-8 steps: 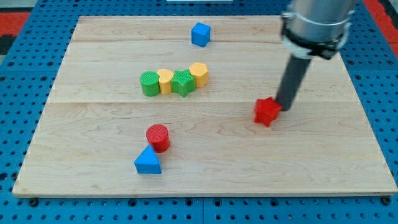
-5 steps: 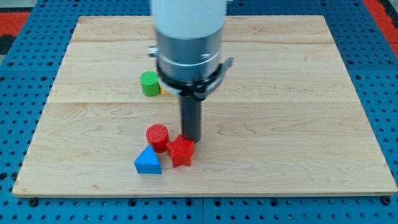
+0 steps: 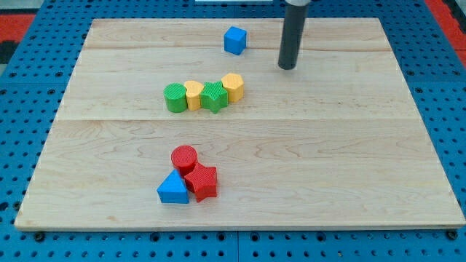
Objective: Move the blue cube to the top center
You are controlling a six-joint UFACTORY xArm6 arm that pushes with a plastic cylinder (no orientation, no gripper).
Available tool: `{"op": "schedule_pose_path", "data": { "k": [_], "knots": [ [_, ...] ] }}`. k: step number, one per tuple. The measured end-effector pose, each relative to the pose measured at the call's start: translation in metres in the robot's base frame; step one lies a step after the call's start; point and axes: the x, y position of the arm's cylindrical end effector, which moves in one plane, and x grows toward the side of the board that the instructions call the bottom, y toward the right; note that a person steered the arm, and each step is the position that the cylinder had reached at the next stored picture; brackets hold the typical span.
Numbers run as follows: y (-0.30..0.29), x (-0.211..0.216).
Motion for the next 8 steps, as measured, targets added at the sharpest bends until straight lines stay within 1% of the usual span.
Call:
{"op": "schedule_pose_path", "data": {
  "k": [2, 3, 4, 5, 6, 7, 8],
  "knots": [
    [-0.068, -0.050],
    [-0.124, -0.057],
    [-0.146, -0.057],
    [-0.091, -0.061],
    [-0.098, -0.079],
    [-0.133, -0.091],
    [-0.194, -0.088]
  ]
}}
